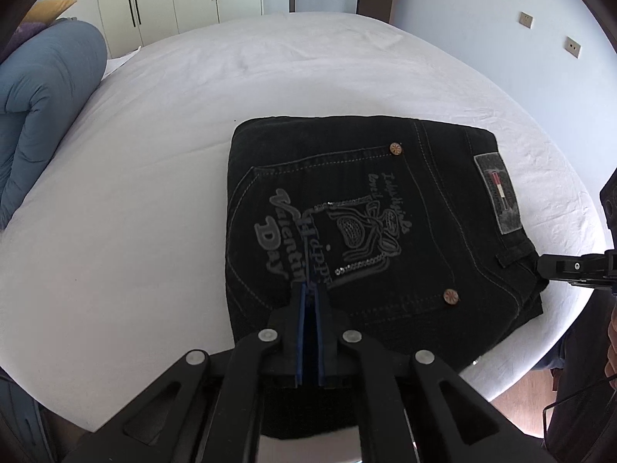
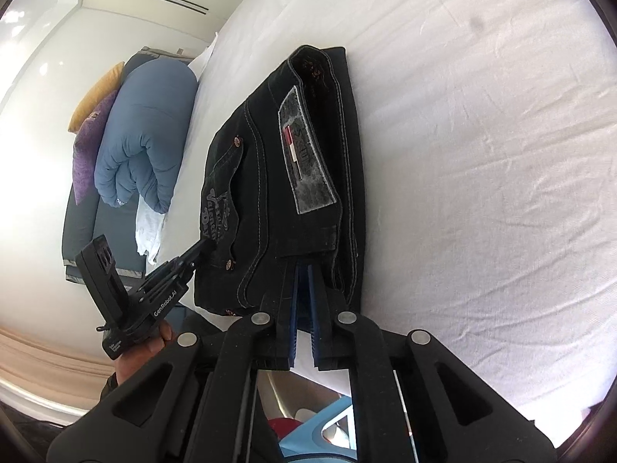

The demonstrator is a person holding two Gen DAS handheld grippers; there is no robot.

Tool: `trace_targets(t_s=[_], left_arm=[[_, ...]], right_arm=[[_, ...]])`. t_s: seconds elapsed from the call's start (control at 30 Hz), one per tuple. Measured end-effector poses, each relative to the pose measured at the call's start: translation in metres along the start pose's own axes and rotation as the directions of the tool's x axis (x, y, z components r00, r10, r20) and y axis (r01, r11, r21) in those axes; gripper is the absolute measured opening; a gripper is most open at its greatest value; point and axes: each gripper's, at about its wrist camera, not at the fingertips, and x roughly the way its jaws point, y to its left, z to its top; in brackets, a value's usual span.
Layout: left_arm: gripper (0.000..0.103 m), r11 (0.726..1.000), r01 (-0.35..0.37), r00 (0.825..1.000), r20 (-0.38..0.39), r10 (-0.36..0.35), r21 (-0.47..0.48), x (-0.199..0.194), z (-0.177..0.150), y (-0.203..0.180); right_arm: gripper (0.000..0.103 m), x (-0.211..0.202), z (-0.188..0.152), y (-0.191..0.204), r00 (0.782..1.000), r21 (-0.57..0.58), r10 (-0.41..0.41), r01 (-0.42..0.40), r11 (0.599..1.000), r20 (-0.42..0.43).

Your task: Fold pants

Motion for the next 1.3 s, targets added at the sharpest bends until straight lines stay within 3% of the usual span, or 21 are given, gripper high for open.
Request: trace_targets(t_s=[0.03,0.07,0.1,0.13,0.17,0.2,0.27,0.4,0.5,0.63,0.73,0.83,1.0,1.07,1.17,1.3], left_arm=[[0.022,1.000,0.021,1.000,0.004,-0.021,-0.015,-0.005,-0.005,0.001],[0.043,0.998,0.052,0.999,0.001,-0.052,-0.030,-0.009,-0.010,0.002],[0.055,0.997,0.072,0.997,0.003,-0.072,-0.040,-0.014,-0.014,0.003],[0.076,0.996,0.076,0.997,0.011,-0.076,-0.047,-0.020,-0.017,0.003],[0.084,0.996,0.074,0.997,0.024,-0.072,-0.052,-0.026,-0.020,0.004],[0.084,0.996,0.073,0.997,0.040,-0.071,-0.057,-0.033,-0.020,0.007],[0.084,0.994,0.076,0.996,0.060,-0.072,-0.081,-0.040,-0.016,0.018],[0.084,0.985,0.075,0.996,0.059,-0.067,-0.155,-0.034,0.005,0.053],[0.084,0.967,0.152,0.988,0.003,-0.155,-0.204,-0.009,0.022,0.075],[0.084,0.932,0.238,0.959,-0.087,-0.271,-0.274,0.028,0.033,0.097],[0.084,0.910,0.302,0.933,-0.107,-0.343,-0.283,0.041,0.038,0.098],[0.082,0.881,0.370,0.894,-0.143,-0.424,-0.293,0.054,0.041,0.098],[0.080,0.848,0.431,0.852,-0.169,-0.495,-0.307,0.068,0.042,0.098],[0.066,0.813,0.475,0.822,-0.161,-0.547,-0.337,0.071,0.045,0.101],[0.050,0.763,0.520,0.768,-0.180,-0.614,-0.383,0.084,0.045,0.103],[0.040,0.751,0.531,0.752,-0.189,-0.631,-0.391,0.088,0.047,0.102]], right_arm=[[0.006,-0.006,-0.002,0.002,1.000,-0.016,-0.020,0.020,1.000,0.015],[0.010,-0.012,-0.004,0.004,0.998,-0.036,-0.045,0.046,0.998,0.031],[0.030,-0.019,-0.004,0.007,0.996,-0.056,-0.076,0.079,0.995,0.050],[0.051,-0.025,-0.003,0.008,0.993,-0.074,-0.096,0.101,0.992,0.063],[0.091,-0.030,-0.003,0.008,0.992,-0.079,-0.100,0.106,0.991,0.075],[0.101,-0.036,-0.002,0.007,0.991,-0.073,-0.093,0.100,0.992,0.101],[0.101,-0.048,0.002,0.003,0.987,-0.060,-0.054,0.064,0.996,0.150],[0.101,-0.044,0.018,-0.007,0.993,-0.005,0.001,-0.001,1.000,0.121],[0.099,-0.030,0.035,-0.006,0.996,0.027,0.038,-0.040,0.999,0.082],[0.098,-0.008,0.054,-0.011,0.999,0.084,0.038,-0.040,0.996,0.023],[0.094,0.009,0.063,-0.017,0.999,0.120,0.046,-0.043,0.992,-0.025],[0.089,0.022,0.073,-0.016,0.995,0.127,0.076,-0.066,0.990,-0.071],[0.080,0.037,0.088,-0.022,0.987,0.166,0.128,-0.110,0.980,-0.100],[0.078,0.041,0.093,-0.027,0.981,0.184,0.161,-0.139,0.973,-0.110],[0.061,0.050,0.099,-0.033,0.974,0.206,0.189,-0.161,0.965,-0.122],[0.031,0.059,0.101,-0.037,0.974,0.193,0.165,-0.134,0.972,-0.155]])
